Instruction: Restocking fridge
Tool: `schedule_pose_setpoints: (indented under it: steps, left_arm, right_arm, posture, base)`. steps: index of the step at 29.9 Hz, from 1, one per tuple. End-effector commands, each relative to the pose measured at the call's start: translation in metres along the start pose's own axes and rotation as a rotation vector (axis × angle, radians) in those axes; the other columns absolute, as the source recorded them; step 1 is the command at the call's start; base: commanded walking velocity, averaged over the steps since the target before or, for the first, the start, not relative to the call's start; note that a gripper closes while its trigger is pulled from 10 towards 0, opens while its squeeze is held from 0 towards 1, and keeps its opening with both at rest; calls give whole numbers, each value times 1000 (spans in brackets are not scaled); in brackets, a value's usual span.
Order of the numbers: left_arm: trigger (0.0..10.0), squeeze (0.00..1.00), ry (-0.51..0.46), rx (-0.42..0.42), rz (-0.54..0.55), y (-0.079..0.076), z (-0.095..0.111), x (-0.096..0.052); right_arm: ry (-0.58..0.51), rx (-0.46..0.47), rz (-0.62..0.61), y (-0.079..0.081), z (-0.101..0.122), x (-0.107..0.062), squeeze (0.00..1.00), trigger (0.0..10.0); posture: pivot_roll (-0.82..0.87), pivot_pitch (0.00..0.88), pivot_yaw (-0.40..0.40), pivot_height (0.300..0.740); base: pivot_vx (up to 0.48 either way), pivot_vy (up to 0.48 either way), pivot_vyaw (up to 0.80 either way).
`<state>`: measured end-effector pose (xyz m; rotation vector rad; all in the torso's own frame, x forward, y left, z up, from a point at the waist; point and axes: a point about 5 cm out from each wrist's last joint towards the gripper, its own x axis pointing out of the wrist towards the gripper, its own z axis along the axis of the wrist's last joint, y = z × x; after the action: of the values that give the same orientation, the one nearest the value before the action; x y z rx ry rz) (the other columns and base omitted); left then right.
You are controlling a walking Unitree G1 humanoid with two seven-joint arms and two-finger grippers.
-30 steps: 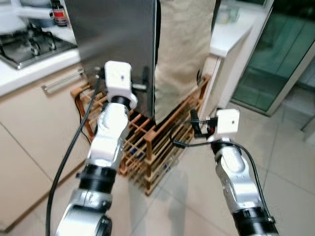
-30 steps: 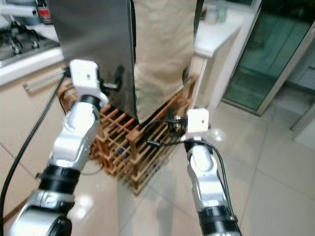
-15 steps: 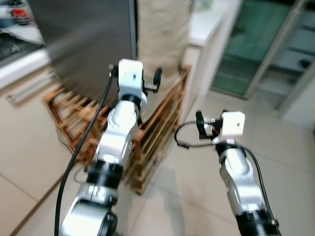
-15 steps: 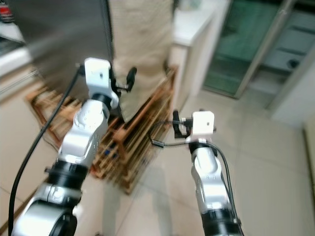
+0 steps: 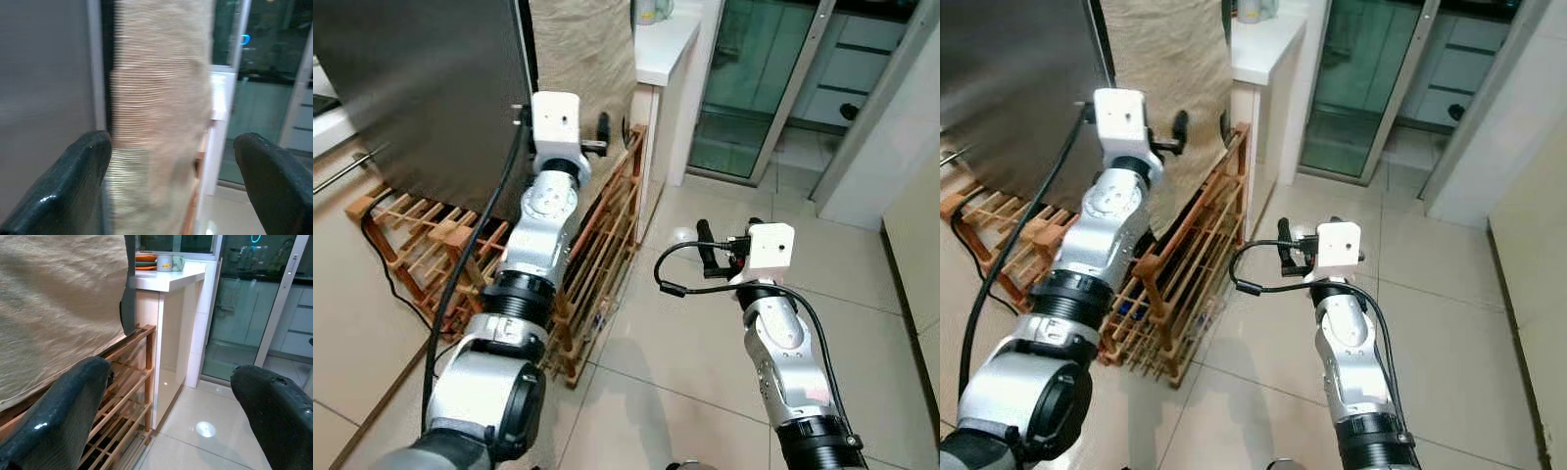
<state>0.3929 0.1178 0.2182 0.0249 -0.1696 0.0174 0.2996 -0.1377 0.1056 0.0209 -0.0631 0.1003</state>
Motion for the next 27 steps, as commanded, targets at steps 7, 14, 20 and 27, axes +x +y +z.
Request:
schedule_pose_setpoints:
  steps: [7, 14, 20, 27]
  left_arm:
    - [10000, 0, 5, 17, -2, -5, -4, 8]
    - [10000, 0, 5, 13, -29, -12, -2, 14]
    - [10000, 0, 8, -25, -33, -18, 4, 20]
    - [10000, 0, 31, -19, -2, -20, 8, 25]
  right_arm:
    - [-10, -8, -3, -1, 2, 0, 914, 10000]
    - [-11, -7, 0, 1, 2, 0, 914, 10000]
    - [-9, -6, -3, 2, 2, -1, 914, 10000]
    - [-5, -10, -4, 1, 1, -2, 918, 10000]
  posture:
    - [-70, 0, -10, 740]
    - [-80, 0, 1, 740]
    - [-91, 0, 8, 740]
    - [-104, 0, 11, 740]
  base:
    - [0, 0, 0]
    - [0, 0, 0]
    - [0, 0, 0]
    - [0, 0, 0]
